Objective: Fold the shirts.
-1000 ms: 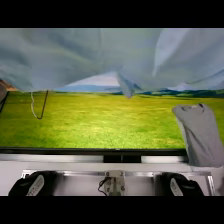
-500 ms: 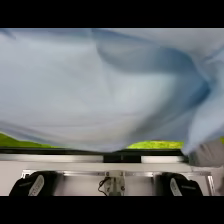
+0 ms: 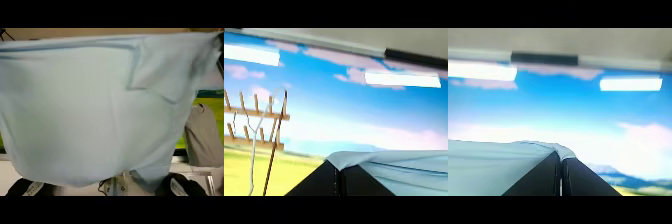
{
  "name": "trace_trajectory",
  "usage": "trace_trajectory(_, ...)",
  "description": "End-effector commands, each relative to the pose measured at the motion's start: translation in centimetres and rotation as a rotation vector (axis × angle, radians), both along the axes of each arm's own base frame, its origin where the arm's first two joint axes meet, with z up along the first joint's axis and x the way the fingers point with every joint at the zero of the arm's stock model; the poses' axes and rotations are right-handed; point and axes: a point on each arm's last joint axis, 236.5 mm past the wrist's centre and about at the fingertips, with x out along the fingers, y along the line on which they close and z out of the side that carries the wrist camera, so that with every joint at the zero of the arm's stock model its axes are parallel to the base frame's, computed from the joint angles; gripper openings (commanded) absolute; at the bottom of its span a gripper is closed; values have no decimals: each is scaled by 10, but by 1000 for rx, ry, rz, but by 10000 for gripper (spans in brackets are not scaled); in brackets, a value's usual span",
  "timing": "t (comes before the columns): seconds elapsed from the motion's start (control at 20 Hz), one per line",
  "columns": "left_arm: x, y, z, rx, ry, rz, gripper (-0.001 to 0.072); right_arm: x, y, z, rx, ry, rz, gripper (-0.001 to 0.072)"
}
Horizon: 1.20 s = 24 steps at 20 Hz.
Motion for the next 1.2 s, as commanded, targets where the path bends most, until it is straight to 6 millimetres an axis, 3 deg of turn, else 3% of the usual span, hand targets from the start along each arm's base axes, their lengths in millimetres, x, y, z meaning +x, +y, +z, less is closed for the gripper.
trace_trajectory(0.0,53,16,-117,-61,271,7,23,54,5,-130,80,375,47,52)
trace_trajectory(0.1,91,24,-161,-82,330,10,23,95,15,-191,97,456,53,52)
trace_trajectory(0.2,127,25,-197,-111,346,14,23,139,28,-237,100,444,43,52)
trace_trajectory(0.35,176,21,-240,-129,335,19,24,197,30,-279,170,351,-54,52)
trace_trajectory(0.45,201,19,-262,-125,307,30,25,221,25,-299,217,306,-114,52)
trace_trajectory(0.6,230,20,-287,-139,255,60,26,228,26,-330,271,340,-153,52)
trace_trajectory(0.85,238,15,-336,-200,316,73,26,218,43,-371,357,463,-145,52)
trace_trajectory(1.0,240,15,-348,-210,327,80,26,213,47,-372,369,491,-136,53)
trace_trajectory(1.15,232,13,-352,-212,365,66,26,190,46,-365,314,566,-107,52)
